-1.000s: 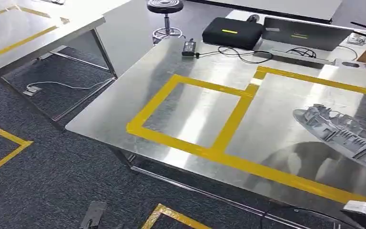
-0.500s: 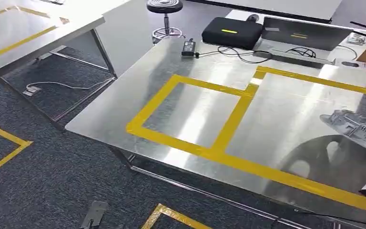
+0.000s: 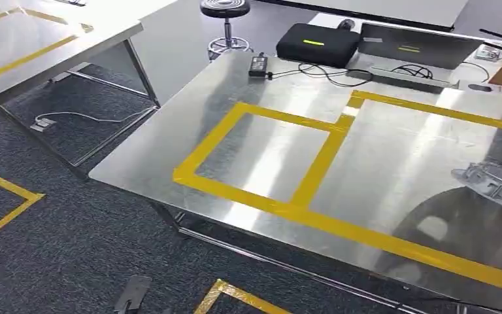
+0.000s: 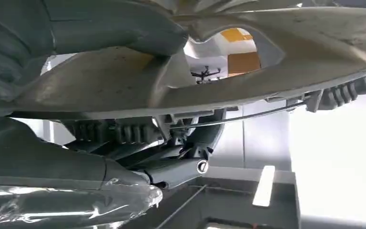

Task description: Take the parts from the cabinet and place them on the table.

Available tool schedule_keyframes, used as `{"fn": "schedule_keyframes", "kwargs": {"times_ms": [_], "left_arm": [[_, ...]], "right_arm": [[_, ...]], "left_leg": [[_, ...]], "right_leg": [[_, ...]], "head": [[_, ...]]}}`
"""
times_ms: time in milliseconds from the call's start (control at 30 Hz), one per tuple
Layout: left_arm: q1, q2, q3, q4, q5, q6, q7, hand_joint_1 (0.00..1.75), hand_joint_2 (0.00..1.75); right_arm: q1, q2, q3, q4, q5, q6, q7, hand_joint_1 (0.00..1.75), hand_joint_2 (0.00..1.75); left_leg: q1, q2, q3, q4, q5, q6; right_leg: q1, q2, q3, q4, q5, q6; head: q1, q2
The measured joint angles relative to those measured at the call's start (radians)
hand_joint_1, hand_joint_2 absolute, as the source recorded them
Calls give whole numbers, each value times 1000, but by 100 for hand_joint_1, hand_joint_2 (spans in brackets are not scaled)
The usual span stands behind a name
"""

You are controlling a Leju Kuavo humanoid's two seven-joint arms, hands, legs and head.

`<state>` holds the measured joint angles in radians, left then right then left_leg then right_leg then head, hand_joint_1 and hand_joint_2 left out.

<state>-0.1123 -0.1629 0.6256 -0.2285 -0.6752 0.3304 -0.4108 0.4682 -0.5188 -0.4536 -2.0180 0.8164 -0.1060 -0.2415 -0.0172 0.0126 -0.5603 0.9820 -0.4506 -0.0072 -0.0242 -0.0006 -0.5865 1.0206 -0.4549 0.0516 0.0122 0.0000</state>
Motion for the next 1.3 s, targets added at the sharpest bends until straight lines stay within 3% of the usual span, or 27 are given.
{"fn": "schedule_keyframes", "kwargs": {"times_ms": [367, 800, 1033, 1300], "left_arm": [[-5, -4, -7, 0, -17, -2, 14, 0, 175], [-9, -5, -8, 0, -17, -4, 16, 0, 175], [-13, -5, -8, 0, -14, -2, 15, 0, 175], [-14, -5, -9, 0, -19, 0, 15, 0, 175]], "right_arm": [[-75, -52, 30, 29, -28, 85, 4, 175, 175], [-134, -88, 92, 79, -46, 101, 6, 175, 175], [-205, -109, 154, 139, -54, 115, 10, 175, 175], [-300, -124, 308, 238, -36, 131, 33, 175, 175]], "left_leg": [[0, 0, 0, 1, 2, 2], [0, 0, -1, 1, 2, 2], [0, 1, -2, 1, 3, 3], [0, 1, -2, 2, 4, 4]], "right_leg": [[0, 0, 0, 0, 2, 2], [0, 0, 0, 0, 3, 1], [0, 1, 0, 0, 4, 2], [0, 1, -1, 0, 4, 2]], "head": [[0, 0], [0, 0], [0, 0], [0, 0]]}}
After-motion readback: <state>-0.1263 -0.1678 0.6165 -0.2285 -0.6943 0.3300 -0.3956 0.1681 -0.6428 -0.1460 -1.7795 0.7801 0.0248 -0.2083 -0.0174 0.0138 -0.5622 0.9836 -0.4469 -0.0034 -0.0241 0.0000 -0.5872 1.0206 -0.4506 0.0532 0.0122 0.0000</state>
